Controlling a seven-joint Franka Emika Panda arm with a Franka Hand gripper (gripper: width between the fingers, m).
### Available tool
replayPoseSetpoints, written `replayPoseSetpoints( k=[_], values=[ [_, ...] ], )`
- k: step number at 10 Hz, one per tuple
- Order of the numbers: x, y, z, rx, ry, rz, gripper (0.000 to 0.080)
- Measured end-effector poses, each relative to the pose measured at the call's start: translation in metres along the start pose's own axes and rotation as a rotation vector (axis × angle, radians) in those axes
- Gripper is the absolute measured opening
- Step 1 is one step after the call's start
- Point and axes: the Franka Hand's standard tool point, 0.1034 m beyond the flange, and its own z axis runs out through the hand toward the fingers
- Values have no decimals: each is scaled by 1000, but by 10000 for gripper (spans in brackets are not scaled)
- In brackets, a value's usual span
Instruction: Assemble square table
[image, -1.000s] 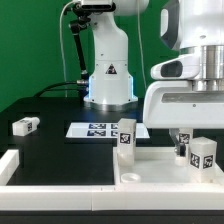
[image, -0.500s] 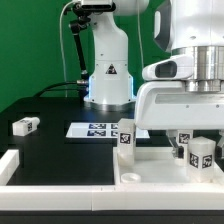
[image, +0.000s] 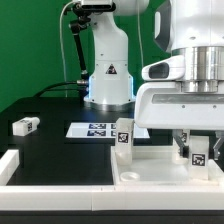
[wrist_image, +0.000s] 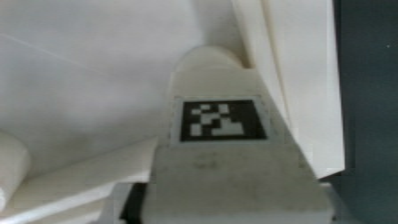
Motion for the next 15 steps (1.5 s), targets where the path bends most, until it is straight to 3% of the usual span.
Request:
replayPoseSetpoints(
  k=[2,3,4,5,6,7,11,12,13,14,15],
  values=[
    [2,2,0,-8,-14,226,287],
    [2,2,1,-36,-58,475,287],
    [4,2,2,-44,-96,741,288],
    [3,4,2,-34,-113,917,291],
    [3,5,2,-37,-107,925,291],
    [3,5,2,-63,-81,898,291],
    [1,5,2,-78,-86,1177,291],
    [-1,5,1,-86,-98,1347,291],
    [-2,5,2,-74,-114,1569,291],
    [-4,4,1,-37,-98,1736,299],
    [-5,3,1,38,-73,1784,308]
  ],
)
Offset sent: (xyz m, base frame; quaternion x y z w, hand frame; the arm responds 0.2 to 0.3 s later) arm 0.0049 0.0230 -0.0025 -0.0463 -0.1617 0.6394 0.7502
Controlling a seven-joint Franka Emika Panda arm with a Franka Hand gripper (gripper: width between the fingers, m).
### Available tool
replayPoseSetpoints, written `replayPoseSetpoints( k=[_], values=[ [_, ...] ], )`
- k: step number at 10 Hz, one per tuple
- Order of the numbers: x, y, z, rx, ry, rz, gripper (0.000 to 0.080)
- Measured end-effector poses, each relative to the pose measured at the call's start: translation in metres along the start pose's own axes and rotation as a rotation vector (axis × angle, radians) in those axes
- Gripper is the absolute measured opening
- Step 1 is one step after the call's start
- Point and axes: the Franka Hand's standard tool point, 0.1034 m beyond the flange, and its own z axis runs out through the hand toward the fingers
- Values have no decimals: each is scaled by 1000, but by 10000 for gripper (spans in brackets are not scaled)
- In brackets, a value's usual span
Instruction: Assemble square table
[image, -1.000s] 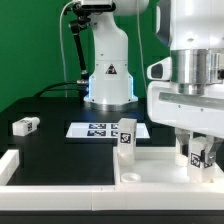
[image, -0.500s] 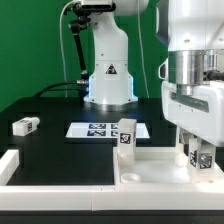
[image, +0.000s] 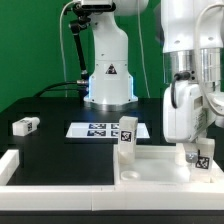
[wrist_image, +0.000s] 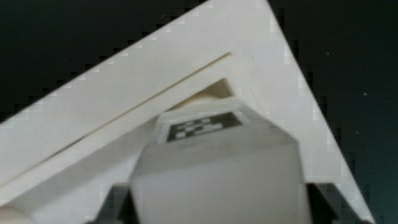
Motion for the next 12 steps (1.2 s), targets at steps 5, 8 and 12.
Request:
replayPoseSetpoints(
  k=[5,8,12],
  values=[
    [8,-2,-1,10,-2,26,312],
    [10,-4,-4,14,-3,-14,549],
    [34,-27,-66,64,-50,-80,646]
  ],
)
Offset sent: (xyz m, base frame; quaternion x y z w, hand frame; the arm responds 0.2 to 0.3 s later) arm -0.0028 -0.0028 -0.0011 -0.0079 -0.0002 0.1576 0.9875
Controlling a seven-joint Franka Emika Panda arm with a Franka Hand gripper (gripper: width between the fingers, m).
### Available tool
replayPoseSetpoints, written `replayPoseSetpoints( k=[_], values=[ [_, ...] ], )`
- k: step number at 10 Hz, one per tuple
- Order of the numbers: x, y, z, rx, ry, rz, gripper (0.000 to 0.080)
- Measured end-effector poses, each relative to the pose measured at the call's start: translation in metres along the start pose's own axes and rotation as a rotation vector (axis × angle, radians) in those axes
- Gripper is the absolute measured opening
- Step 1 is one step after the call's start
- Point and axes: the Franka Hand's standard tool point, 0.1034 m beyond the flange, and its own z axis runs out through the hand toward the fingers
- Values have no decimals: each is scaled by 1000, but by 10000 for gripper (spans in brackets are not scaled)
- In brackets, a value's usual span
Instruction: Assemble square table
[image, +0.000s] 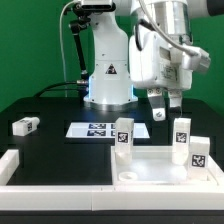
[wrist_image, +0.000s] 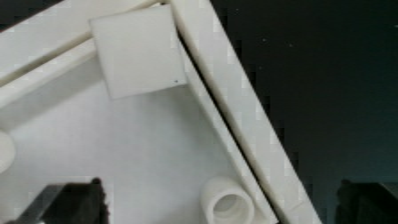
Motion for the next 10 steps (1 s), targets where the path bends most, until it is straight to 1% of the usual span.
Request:
replayPoseSetpoints(
  k=[1,2,6,7,8,9,10],
  values=[
    [0,4,6,-7,8,-7,649],
    [0,5,8,-9,10,-9,649],
    [1,6,9,-11,13,-10,649],
    [4,6,9,-6,14,-38,649],
    [27,11,3,27,23,-146,649],
    [54,22,-8,22,31,-218,649],
    [77,21,-25,25,27,-339,649]
  ],
)
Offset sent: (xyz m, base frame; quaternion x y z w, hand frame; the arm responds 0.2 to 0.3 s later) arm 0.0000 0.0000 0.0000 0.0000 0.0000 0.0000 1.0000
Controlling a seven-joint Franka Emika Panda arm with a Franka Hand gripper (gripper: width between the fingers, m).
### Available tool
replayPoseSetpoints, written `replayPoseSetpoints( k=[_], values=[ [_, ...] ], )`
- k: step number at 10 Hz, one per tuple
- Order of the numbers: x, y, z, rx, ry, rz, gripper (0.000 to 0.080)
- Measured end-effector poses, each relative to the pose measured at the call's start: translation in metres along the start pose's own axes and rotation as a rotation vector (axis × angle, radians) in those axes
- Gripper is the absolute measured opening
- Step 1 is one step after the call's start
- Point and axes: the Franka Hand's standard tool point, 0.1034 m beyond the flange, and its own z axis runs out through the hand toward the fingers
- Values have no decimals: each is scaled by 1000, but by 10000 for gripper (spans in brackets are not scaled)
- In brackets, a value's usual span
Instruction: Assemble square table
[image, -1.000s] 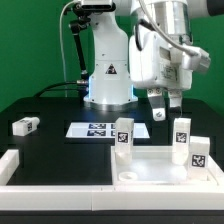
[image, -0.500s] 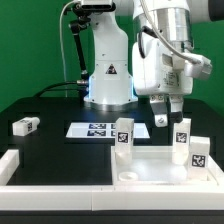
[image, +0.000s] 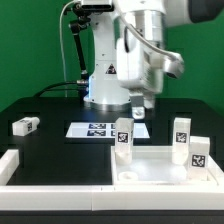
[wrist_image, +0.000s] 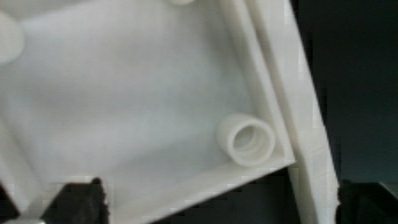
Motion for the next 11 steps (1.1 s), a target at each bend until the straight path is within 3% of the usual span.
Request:
replayPoseSetpoints(
  k=[1,2,7,8,9,11],
  values=[
    [16,-1,-13,15,-1,-70,649],
    [20,-3,-15,22,1,-149,649],
    [23,0,-13,14,7,-507,649],
    [41,12,-13,-1,10,-650,649],
    [69,30,-14,-24,12,-790,649],
    [139,57,-17,-69,37,-1036,649]
  ],
)
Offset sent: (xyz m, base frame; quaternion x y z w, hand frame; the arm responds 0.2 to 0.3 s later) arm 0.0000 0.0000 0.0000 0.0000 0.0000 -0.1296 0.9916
